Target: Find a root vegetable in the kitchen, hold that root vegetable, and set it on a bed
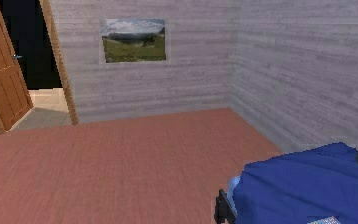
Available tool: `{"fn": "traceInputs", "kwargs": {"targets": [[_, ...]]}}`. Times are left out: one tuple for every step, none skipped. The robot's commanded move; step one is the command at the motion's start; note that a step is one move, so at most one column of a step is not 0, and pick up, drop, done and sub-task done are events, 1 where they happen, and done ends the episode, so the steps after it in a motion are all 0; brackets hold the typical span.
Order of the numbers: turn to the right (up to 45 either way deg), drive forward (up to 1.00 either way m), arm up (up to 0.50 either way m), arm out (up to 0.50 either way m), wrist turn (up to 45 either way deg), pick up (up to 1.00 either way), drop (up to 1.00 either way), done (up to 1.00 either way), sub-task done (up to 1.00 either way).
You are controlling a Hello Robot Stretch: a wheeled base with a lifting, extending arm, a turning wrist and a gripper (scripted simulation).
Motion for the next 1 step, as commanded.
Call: {"fn": "traceInputs", "kwargs": {"targets": [[0.0,0.0,0.0,0.0,45.0,0.0,0.0,0.0,0.0]]}}
